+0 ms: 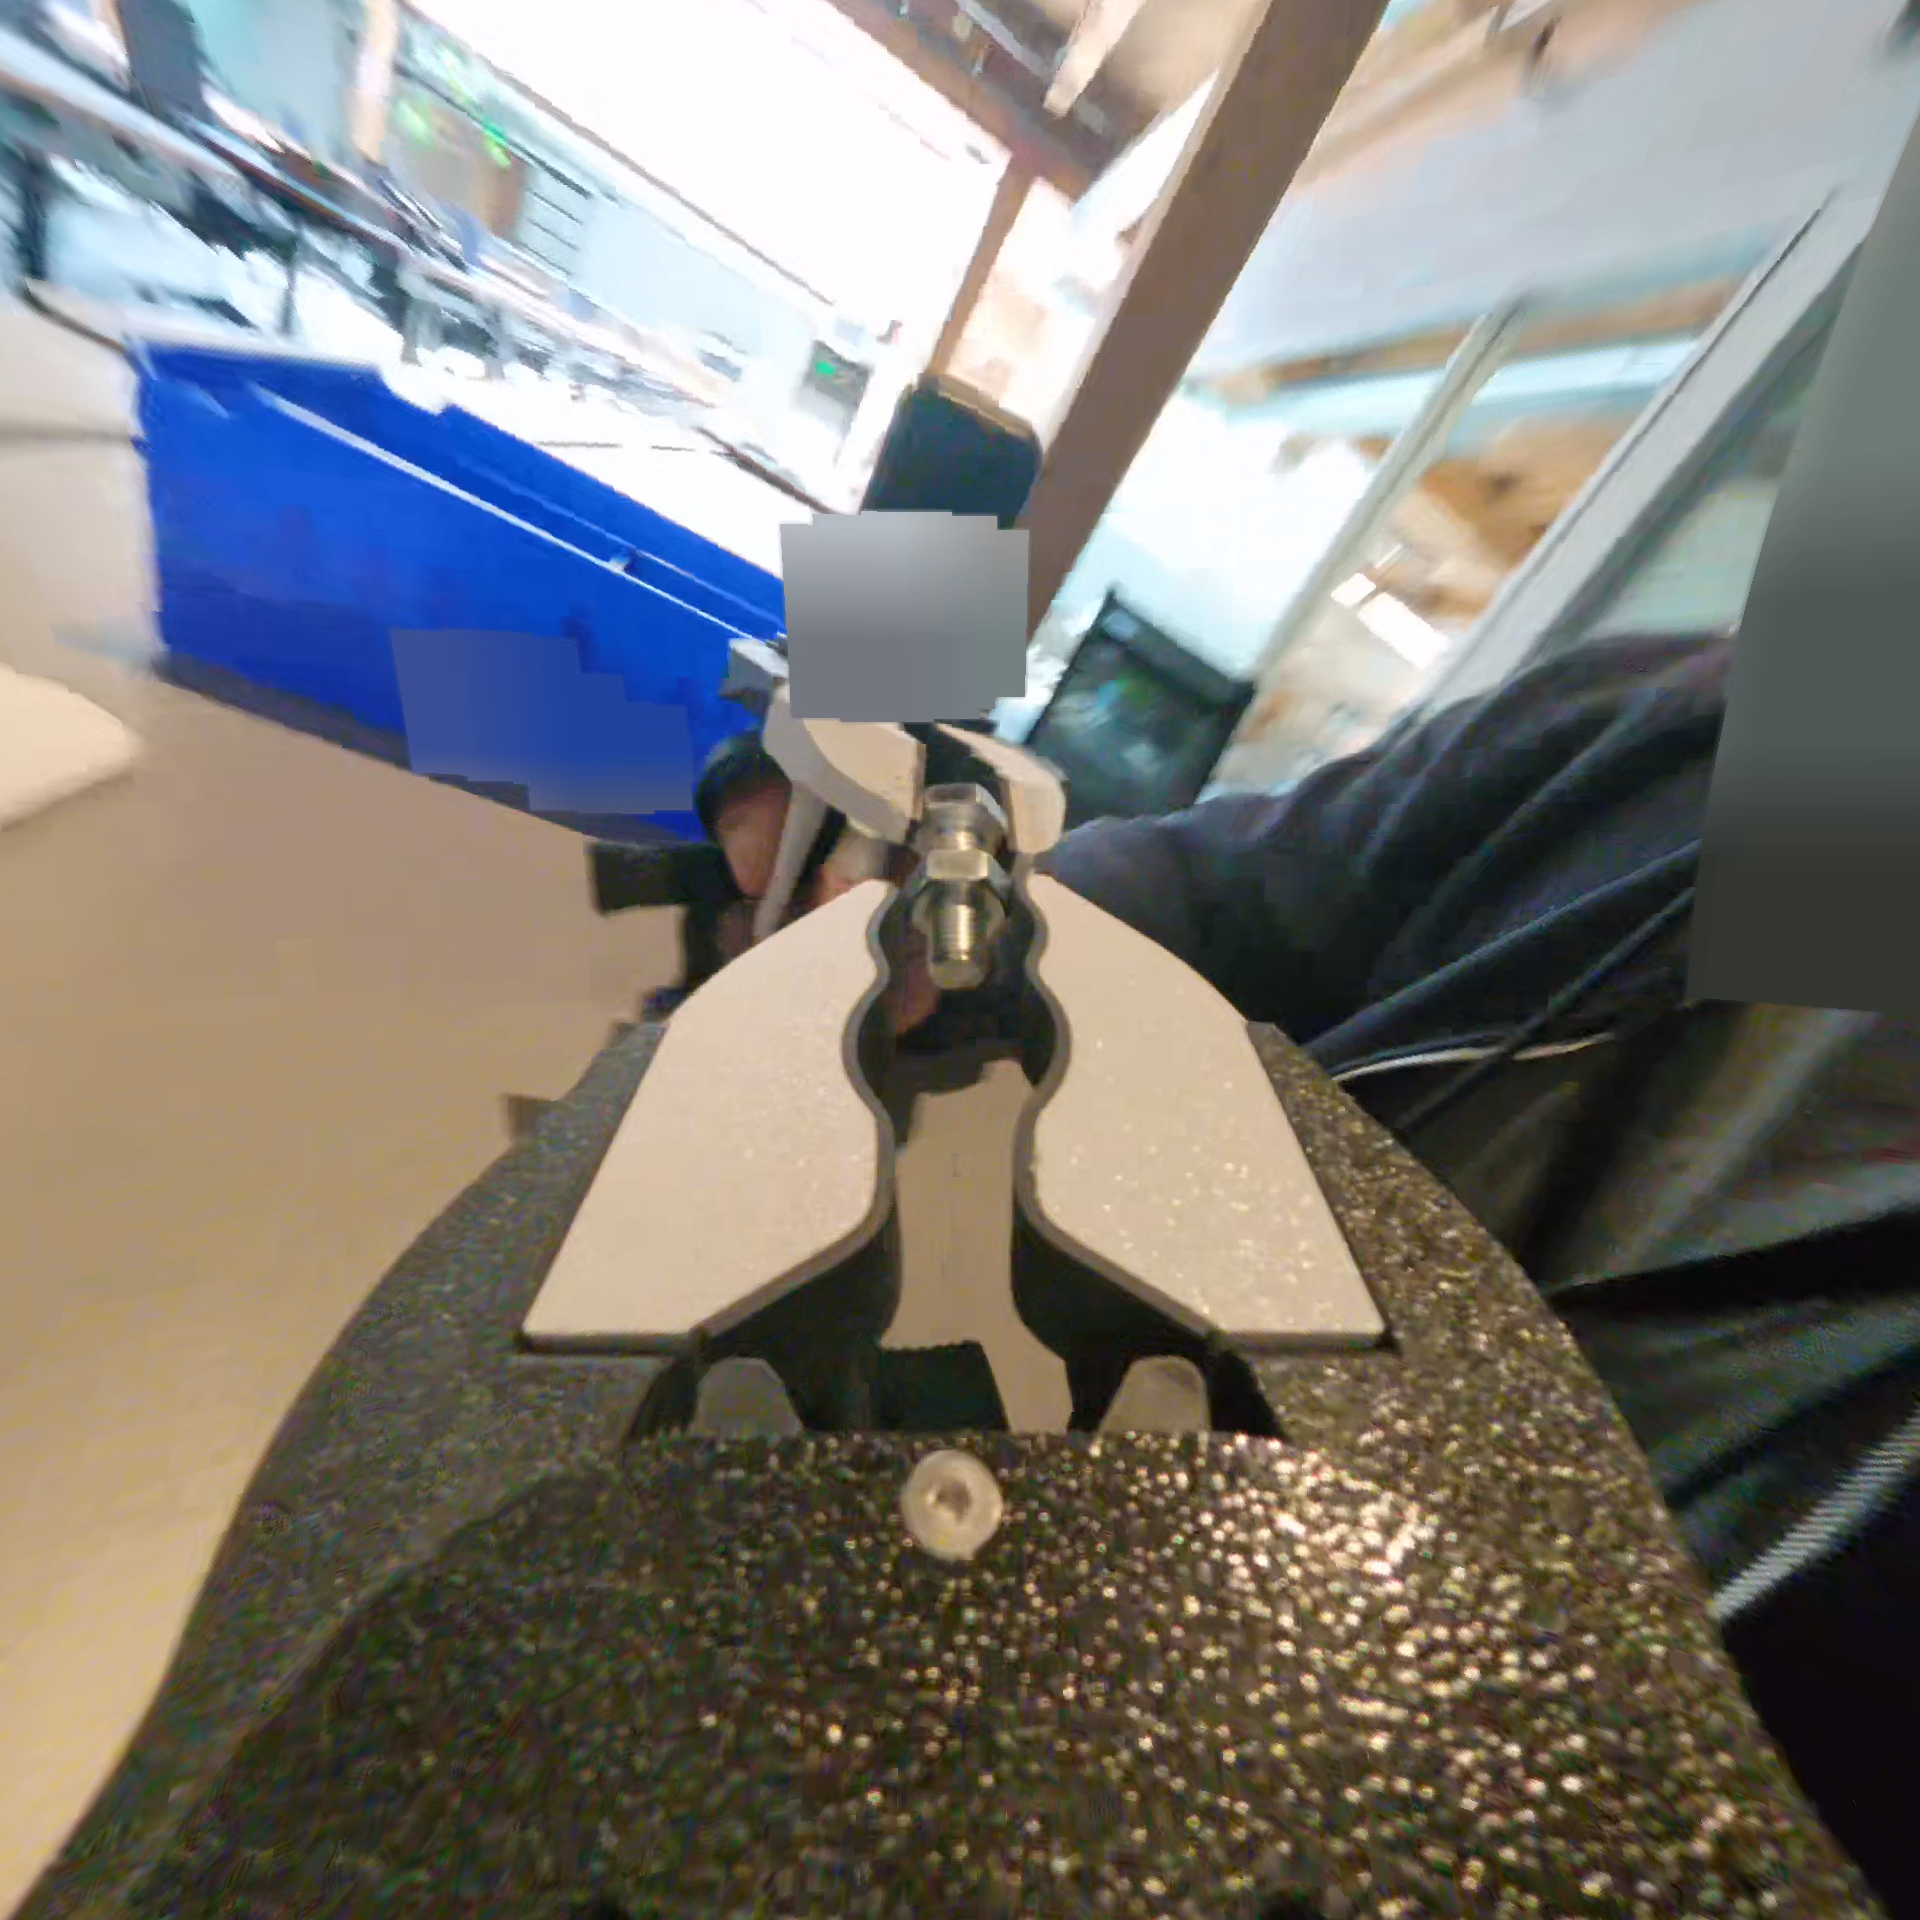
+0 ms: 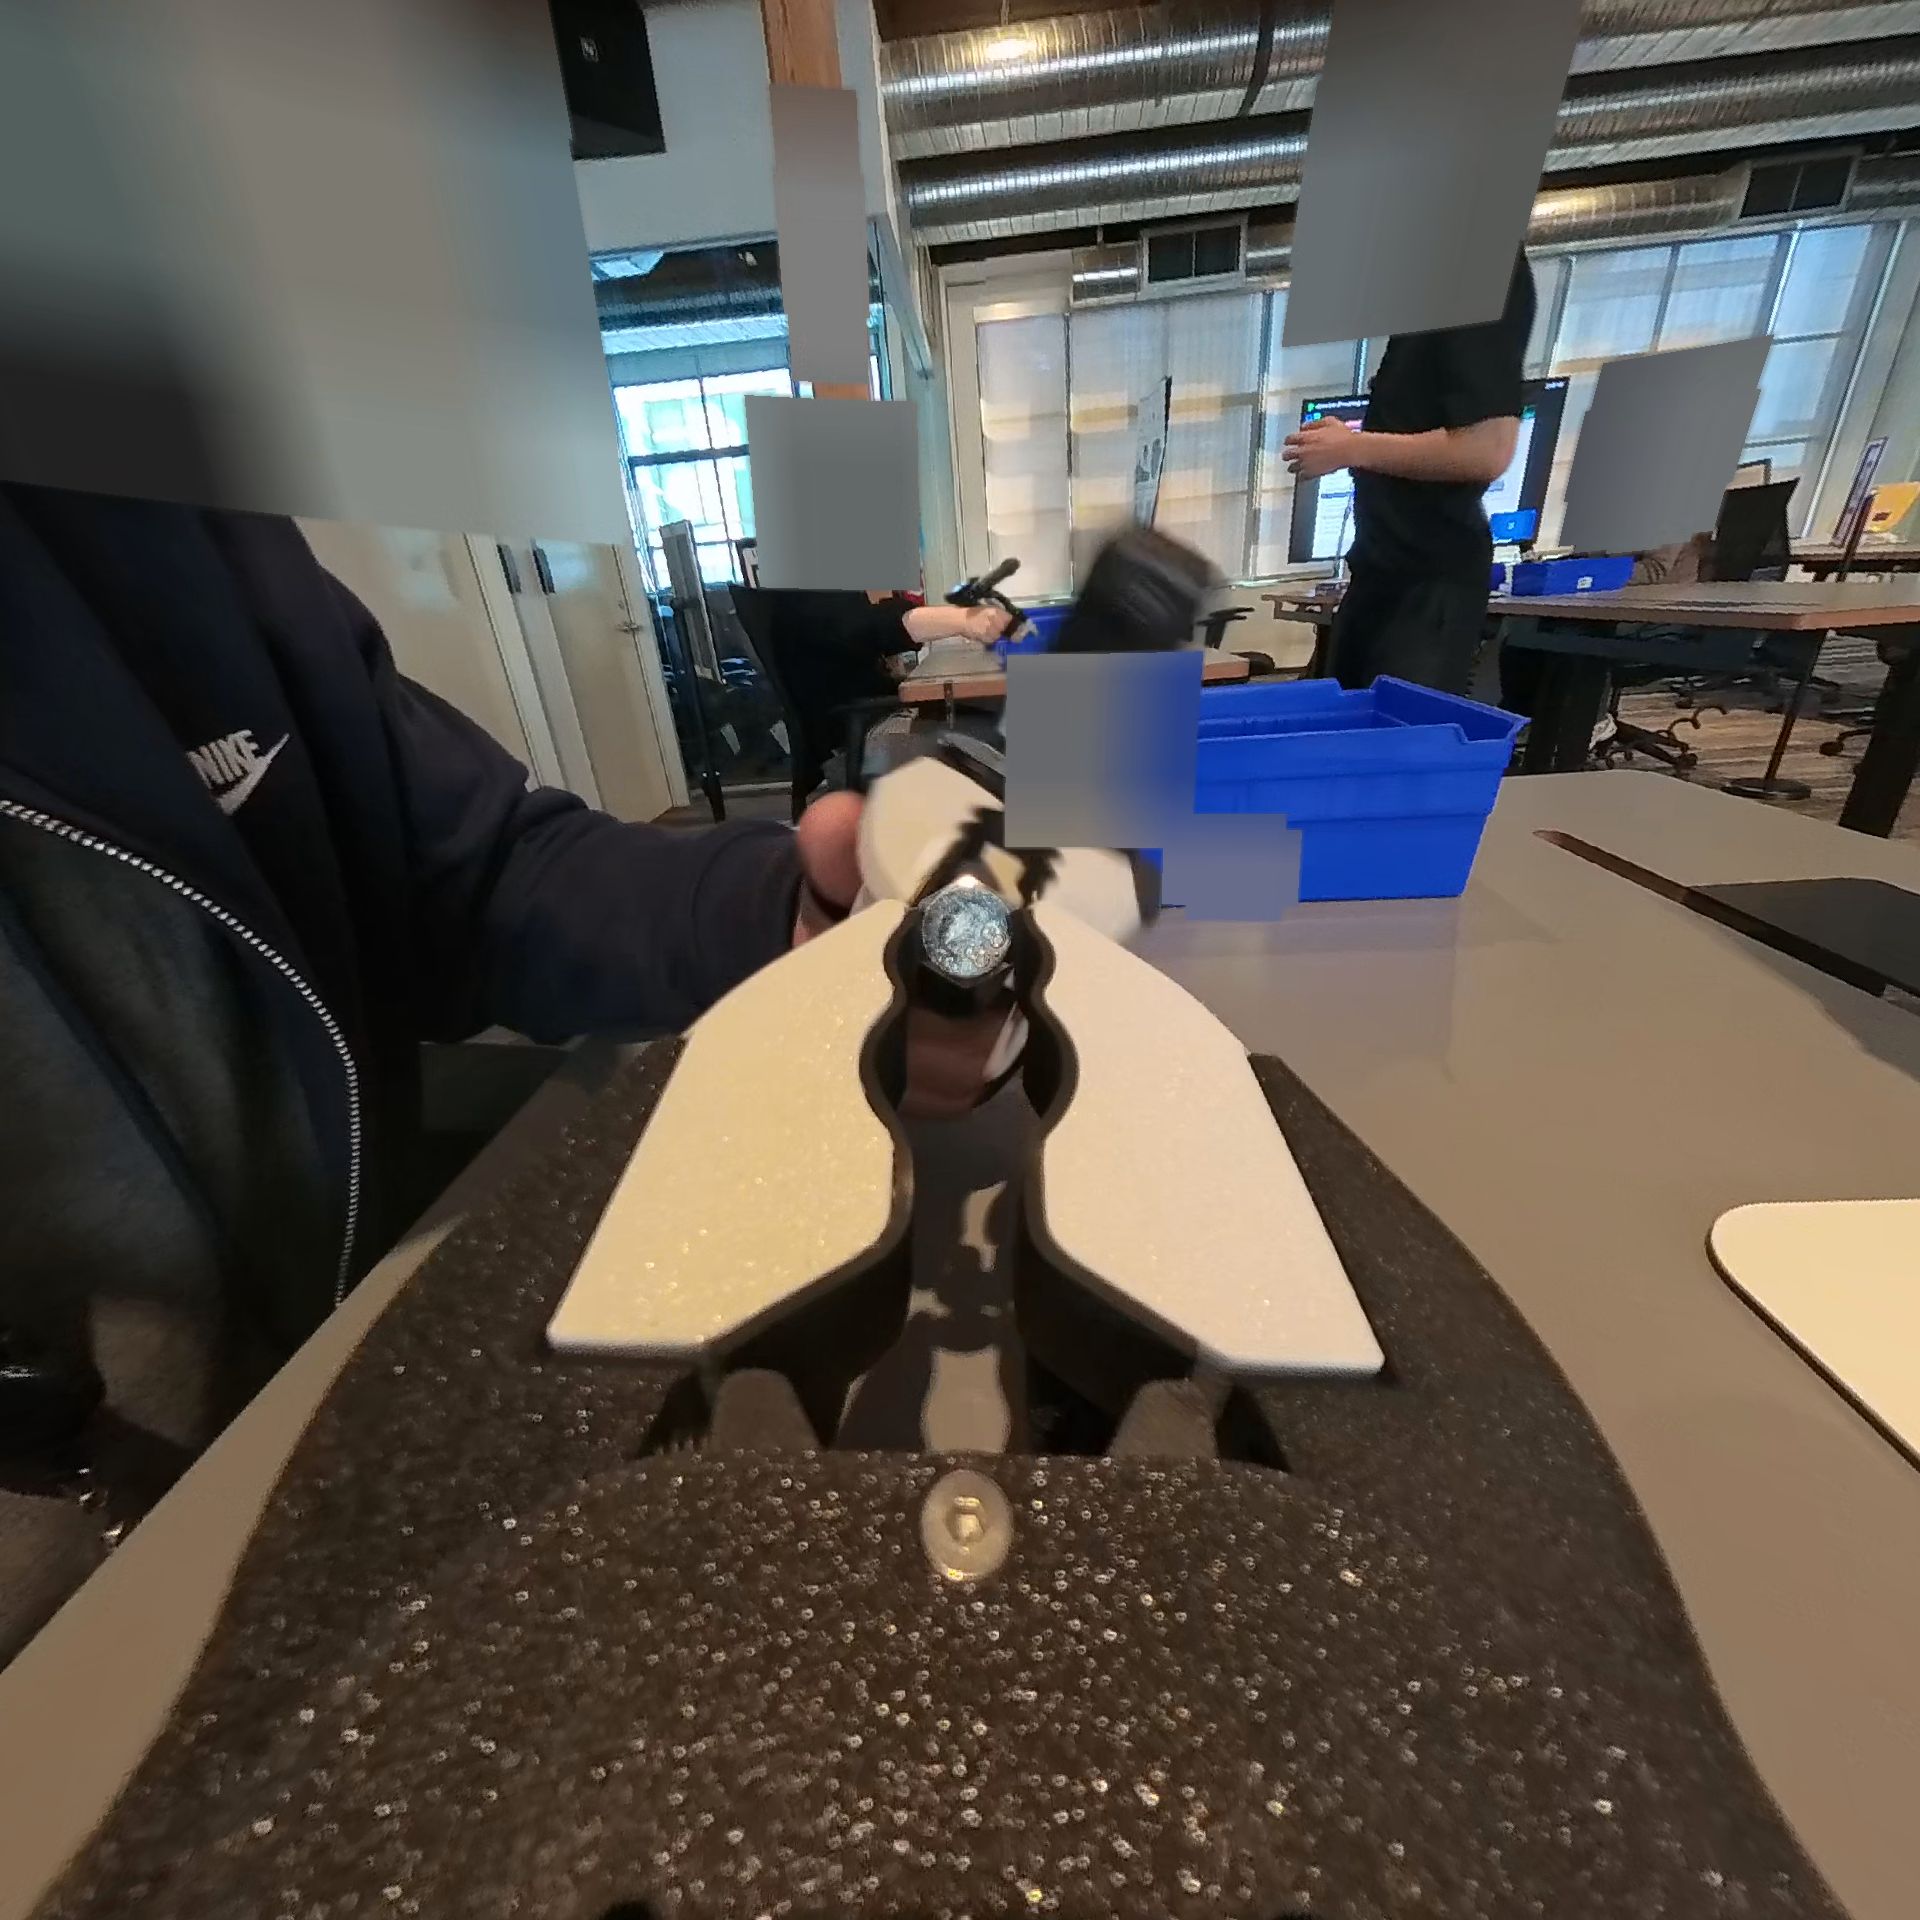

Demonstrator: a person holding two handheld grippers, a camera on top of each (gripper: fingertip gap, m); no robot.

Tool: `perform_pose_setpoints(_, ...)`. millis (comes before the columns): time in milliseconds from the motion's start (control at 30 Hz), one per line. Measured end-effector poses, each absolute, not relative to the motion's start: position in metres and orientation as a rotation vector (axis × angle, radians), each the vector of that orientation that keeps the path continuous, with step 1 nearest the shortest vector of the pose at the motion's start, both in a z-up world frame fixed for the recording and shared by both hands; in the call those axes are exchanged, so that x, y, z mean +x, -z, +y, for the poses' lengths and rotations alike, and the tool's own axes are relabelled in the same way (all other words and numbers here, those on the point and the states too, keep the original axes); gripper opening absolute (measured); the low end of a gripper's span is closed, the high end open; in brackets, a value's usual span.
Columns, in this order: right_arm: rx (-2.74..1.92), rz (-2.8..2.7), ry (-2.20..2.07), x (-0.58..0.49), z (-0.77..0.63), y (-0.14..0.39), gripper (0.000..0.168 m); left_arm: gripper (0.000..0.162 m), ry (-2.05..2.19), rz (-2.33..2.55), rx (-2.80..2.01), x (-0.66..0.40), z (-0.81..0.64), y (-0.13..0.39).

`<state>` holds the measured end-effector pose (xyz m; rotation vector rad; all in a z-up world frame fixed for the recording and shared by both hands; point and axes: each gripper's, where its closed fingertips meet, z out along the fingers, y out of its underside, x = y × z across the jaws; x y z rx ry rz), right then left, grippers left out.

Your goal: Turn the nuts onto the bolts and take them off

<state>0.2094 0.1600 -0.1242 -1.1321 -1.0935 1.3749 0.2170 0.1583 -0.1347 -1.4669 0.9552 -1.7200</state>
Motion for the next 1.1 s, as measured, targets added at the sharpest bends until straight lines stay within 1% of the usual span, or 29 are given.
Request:
perform_pose_setpoints(67, -1.129, -1.09, -1.386, 0.21, 0.16, 0.124, 0.016, 0.019, 1.916, 0.869, -1.472, 0.215, 0.157, 0.133)
perform_pose_setpoints(133, -1.123, -1.068, -1.403, 0.212, 0.161, 0.121, 0.016, 0.036, 1.905, 0.843, -1.45, 0.213, 0.163, 0.13)
perform_pose_setpoints(233, -1.119, -1.04, -1.417, 0.215, 0.164, 0.118, 0.016, 0.047, 1.474, 0.922, -1.355, 0.21, 0.177, 0.126)
perform_pose_setpoints(267, -1.117, -1.033, -1.424, 0.216, 0.164, 0.118, 0.016, 0.048, 1.289, 0.951, -1.287, 0.208, 0.18, 0.12)
perform_pose_setpoints(333, -1.112, -1.021, -1.441, 0.216, 0.164, 0.116, 0.017, 0.047, 0.942, 1.019, -1.144, 0.205, 0.181, 0.112)
perform_pose_setpoints(400, -1.105, -1.005, -1.467, 0.217, 0.164, 0.114, 0.017, 0.046, 0.726, 1.092, -1.05, 0.208, 0.176, 0.113)
perform_pose_setpoints(500, -1.098, -0.978, -1.509, 0.217, 0.163, 0.112, 0.017, 0.044, 0.629, 1.139, -0.966, 0.215, 0.168, 0.116)
perform_pose_setpoints(633, -1.088, -0.967, -1.546, 0.218, 0.162, 0.11, 0.016, 0.034, 0.52, 1.183, -0.896, 0.217, 0.163, 0.119)
perform_pose_setpoints(767, -1.087, -0.978, -1.572, 0.215, 0.158, 0.111, 0.016, 0.032, 0.381, 1.225, -0.83, 0.22, 0.16, 0.12)
perform_pose_setpoints(833, -1.089, -0.988, -1.577, 0.213, 0.156, 0.112, 0.016, 0.025, 0.306, 1.254, -0.809, 0.221, 0.16, 0.124)
perform_pose_setpoints(867, -1.088, -0.991, -1.579, 0.213, 0.156, 0.113, 0.016, 0.019, 0.281, 1.241, -0.803, 0.22, 0.161, 0.122)
perform_pose_setpoints(1000, -1.09, -0.99, -1.564, 0.212, 0.156, 0.113, 0.016, 0.017, 0.385, 1.224, -0.882, 0.22, 0.162, 0.122)
perform_pose_setpoints(1100, -1.103, -0.987, -1.534, 0.213, 0.16, 0.114, 0.016, 0.017, 0.662, 1.193, -1.06, 0.221, 0.164, 0.124)
